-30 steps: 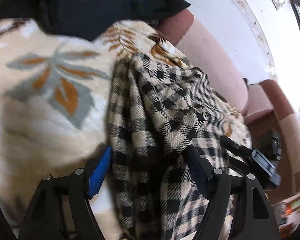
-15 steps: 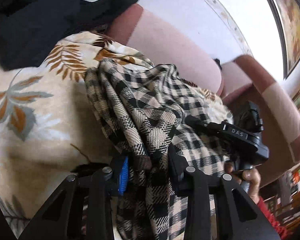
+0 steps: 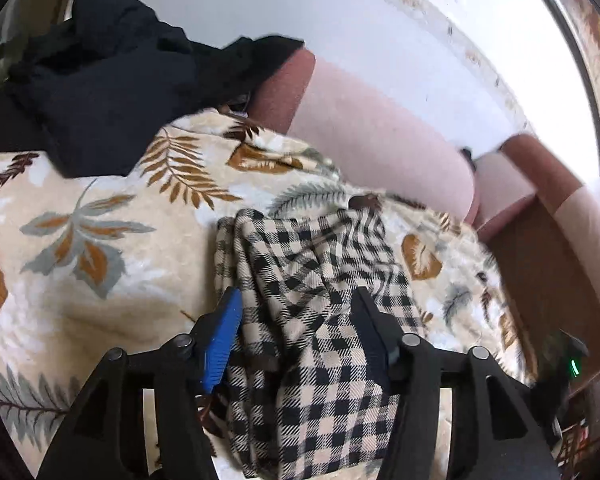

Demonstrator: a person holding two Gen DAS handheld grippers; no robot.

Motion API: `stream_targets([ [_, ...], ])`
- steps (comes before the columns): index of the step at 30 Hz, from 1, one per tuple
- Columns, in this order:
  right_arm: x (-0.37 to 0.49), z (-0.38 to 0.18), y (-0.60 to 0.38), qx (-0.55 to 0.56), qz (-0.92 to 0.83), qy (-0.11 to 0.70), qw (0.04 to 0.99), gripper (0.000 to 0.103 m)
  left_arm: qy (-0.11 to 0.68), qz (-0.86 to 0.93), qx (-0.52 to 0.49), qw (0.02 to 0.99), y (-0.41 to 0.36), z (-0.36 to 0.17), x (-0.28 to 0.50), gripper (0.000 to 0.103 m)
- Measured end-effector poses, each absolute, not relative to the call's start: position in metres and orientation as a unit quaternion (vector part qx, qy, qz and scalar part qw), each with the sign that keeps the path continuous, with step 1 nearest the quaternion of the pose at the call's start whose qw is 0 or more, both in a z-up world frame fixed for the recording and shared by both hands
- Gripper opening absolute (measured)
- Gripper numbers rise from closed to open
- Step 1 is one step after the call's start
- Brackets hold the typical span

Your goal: Fold large clothes

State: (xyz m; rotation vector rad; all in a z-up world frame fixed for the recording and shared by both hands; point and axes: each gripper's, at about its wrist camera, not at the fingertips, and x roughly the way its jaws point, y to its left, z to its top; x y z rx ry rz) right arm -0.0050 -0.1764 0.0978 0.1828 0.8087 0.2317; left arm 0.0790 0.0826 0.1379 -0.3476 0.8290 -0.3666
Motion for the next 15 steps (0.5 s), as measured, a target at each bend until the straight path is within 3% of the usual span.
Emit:
stream_targets([
  [2,-0.019,0.099,-0.173,0.067,0.131,0.393,0.908,0.038,0.424,-0.173,-0.135,0.879,0.063,0.130,0.092,0.057],
  [6,-0.026,0.095,-0.166,0.089,0.157,0.394,0.901,0.038,0.500,-0.159,-0.102,0.845,0.031,0.088,0.126,0.054],
  [7,-0.024,0.092,-0.165,0.090,0.161,0.397,0.899,0.038,0.512,-0.166,-0.108,0.836,0.027,0.080,0.132,0.033],
  [8,-0.023,0.089,-0.162,0.084,0.166,0.400,0.898,0.038,0.515,-0.170,-0.115,0.832,0.026,0.077,0.135,0.022],
  [10,-0.019,0.087,-0.157,0.072,0.172,0.399,0.898,0.038,0.504,-0.172,-0.144,0.834,0.033,0.082,0.139,0.013],
  [15,-0.002,0.085,-0.139,0.075,0.200,0.395,0.894,0.038,0.472,-0.157,-0.130,0.858,0.046,0.100,0.153,0.013],
])
